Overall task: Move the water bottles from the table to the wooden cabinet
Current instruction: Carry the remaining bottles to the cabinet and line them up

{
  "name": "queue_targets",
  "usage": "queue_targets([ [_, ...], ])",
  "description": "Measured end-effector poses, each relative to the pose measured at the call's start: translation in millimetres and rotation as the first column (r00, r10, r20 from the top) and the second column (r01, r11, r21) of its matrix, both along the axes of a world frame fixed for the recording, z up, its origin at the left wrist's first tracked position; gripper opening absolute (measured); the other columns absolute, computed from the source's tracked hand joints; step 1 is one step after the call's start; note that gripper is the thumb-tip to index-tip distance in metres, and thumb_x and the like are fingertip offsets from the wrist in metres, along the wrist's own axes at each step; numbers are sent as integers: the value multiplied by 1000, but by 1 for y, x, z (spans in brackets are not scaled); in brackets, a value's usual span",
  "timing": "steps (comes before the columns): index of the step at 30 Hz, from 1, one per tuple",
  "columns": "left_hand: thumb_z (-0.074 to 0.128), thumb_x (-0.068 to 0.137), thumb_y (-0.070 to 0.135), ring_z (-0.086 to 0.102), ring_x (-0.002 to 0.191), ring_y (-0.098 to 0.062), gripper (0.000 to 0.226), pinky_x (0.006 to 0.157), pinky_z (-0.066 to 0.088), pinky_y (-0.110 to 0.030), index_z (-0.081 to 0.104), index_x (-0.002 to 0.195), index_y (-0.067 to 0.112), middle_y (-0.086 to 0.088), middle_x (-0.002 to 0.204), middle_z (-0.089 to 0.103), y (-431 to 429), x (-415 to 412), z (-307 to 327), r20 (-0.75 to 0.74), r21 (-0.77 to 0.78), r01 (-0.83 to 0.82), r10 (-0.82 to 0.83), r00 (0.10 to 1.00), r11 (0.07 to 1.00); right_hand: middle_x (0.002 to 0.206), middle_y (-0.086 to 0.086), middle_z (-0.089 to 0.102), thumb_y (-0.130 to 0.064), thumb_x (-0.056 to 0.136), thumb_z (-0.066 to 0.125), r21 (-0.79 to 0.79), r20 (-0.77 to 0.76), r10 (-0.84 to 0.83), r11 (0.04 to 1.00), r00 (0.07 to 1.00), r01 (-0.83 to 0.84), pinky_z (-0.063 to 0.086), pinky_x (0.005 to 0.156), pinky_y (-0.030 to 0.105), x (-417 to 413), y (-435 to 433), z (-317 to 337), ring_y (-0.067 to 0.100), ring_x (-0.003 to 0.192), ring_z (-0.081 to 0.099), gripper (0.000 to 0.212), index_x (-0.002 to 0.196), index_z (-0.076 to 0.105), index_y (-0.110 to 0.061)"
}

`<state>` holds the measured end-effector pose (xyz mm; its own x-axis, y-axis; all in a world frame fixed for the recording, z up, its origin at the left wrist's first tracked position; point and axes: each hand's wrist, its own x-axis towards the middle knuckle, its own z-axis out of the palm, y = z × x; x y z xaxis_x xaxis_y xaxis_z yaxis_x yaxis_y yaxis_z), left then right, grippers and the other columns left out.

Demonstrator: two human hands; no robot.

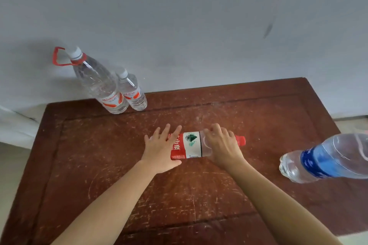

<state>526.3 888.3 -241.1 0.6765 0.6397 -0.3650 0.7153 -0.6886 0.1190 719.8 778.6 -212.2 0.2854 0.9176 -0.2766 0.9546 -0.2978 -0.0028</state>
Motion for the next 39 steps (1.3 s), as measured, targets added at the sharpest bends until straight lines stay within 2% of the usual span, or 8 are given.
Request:
queue_targets([
  [3,62,76,78,6,153,-37,117,116,15,-67,-21,151,45,-6,169,-3,-1,12,-1,-49,35,0,2,999,999,145,9,44,-44,81,77,43,-116,-60,997,991,65,43,104,52,6,-11,-23,34,128,51,77,146,42,-23],
  [6,68,79,69,6,153,-38,117,117,16,-68,-20,152,44,-7,168,0,-5,15,-3,-75,78,-7,13,997,997,169,13,6,-41,89,70,-9,-95,-6,1000,995,5,17,120,63,8,-19,-36,40,152,16,94,160,8,-30],
  [10,74,80,58,23,149,-34,113,115,29,-58,-7,156,41,-6,162,24,-10,17,-6,-64,142,-49,59,996,989,168,15,-13,-28,93,69,-31,-61,-9,1000,998,7,4,118,70,6,-17,-37,46,153,-3,109,156,-20,-37],
  [14,81,73,55,44,130,-27,103,101,45,-49,19,152,36,-4,141,48,-16,9,-12,13,191,-41,39,999,981,159,13,24,-23,87,74,9,-60,-23,1000,998,23,20,118,64,4,-22,-38,41,145,23,106,158,-2,-41],
  [17,87,66,50,49,124,-27,101,97,48,-50,29,148,33,-4,135,53,-28,4,-11,45,207,-69,61,997,976,152,11,33,-19,84,75,60,-61,-28,998,998,32,22,115,62,-2,-29,-36,39,140,29,99,155,9,-43],
  [28,91,63,40,51,122,-34,97,91,49,-58,41,145,27,-10,131,56,-31,-66,74,353,377,-214,73,933,901,148,12,32,-8,71,80,330,74,66,940,995,-87,18,113,69,-60,-13,59,40,138,23,106,148,17,-44],
  [33,89,65,37,48,123,-35,95,92,47,-57,42,147,28,-10,131,53,-18,-128,150,464,522,-313,44,885,794,132,15,49,6,49,78,617,163,94,767,982,-176,30,103,71,-114,10,123,43,125,40,107,140,40,-37],
  [39,89,64,42,48,120,-32,97,90,48,-56,38,146,31,-7,128,54,-36,-206,200,474,591,-447,160,866,672,134,16,48,6,45,85,679,213,250,657,945,-327,30,103,74,-179,33,171,41,127,33,113,139,40,-37],
])
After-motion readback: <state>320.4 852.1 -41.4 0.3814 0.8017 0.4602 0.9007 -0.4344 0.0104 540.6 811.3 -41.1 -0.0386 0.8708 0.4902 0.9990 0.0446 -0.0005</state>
